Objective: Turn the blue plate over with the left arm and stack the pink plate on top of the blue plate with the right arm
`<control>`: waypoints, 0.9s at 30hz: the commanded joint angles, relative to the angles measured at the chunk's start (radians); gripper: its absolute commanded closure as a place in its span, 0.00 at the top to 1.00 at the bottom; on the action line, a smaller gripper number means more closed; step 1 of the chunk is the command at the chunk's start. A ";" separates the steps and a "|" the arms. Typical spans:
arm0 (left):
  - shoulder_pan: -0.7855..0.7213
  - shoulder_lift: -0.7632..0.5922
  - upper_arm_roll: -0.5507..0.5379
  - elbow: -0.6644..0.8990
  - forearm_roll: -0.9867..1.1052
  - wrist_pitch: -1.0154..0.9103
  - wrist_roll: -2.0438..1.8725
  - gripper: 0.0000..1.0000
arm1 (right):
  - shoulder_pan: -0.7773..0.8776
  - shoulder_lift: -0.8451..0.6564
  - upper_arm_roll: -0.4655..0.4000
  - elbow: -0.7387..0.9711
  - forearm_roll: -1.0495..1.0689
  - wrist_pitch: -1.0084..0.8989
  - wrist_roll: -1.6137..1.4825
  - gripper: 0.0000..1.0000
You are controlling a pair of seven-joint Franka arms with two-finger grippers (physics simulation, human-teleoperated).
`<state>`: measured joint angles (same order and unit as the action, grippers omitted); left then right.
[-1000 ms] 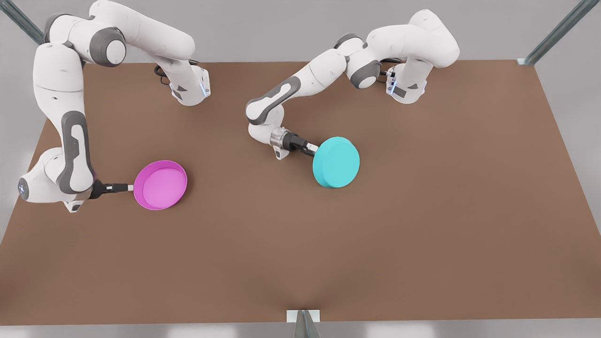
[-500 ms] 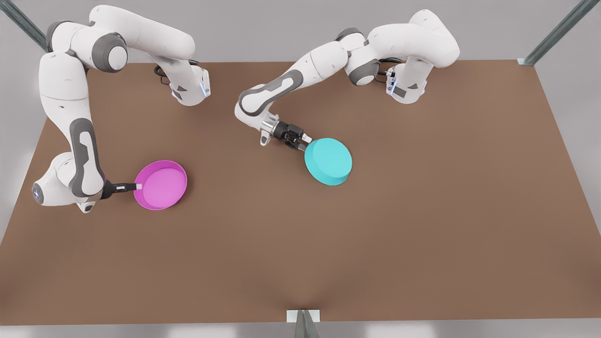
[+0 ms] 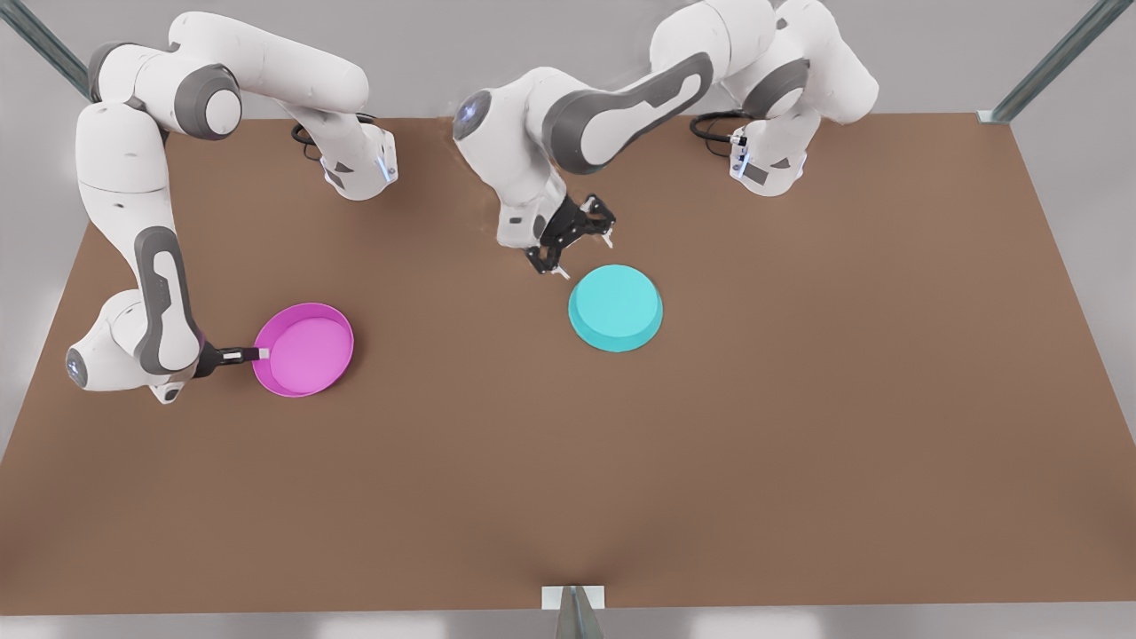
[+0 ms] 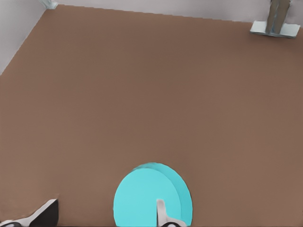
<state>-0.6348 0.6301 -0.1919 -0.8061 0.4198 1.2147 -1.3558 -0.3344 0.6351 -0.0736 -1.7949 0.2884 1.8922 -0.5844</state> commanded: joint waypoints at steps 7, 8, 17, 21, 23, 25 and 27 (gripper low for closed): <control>0.736 -0.196 0.154 -0.064 -0.452 -0.103 1.308 1.00 | 0.003 0.006 0.000 0.003 0.000 0.004 0.002 0.40; 0.715 -0.390 0.154 -0.326 -0.420 -0.010 1.314 1.00 | 0.005 0.008 0.002 0.003 0.000 0.004 0.002 0.40; 0.710 -0.372 0.137 -0.634 -0.400 0.342 1.317 1.00 | 0.005 0.021 0.003 0.005 0.000 0.021 0.002 0.40; 0.710 -0.375 0.137 -0.634 -0.401 0.338 1.316 1.00 | 0.006 0.021 0.003 0.005 0.000 0.027 0.002 0.29; 0.710 -0.375 0.137 -0.634 -0.400 0.338 1.317 1.00 | 0.005 0.021 0.015 0.005 0.000 0.027 0.000 0.21; 0.710 -0.374 0.137 -0.634 -0.401 0.338 1.317 1.00 | 0.005 0.021 0.015 0.005 0.000 0.027 0.000 0.21; 0.711 -0.374 0.137 -0.634 -0.401 0.338 1.316 1.00 | 0.005 0.021 0.015 0.005 0.000 0.027 0.000 0.21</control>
<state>0.0761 0.2563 -0.0552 -1.4406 0.0191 1.5524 -0.0399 -0.3298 0.6566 -0.0583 -1.7901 0.2895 1.9188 -0.5849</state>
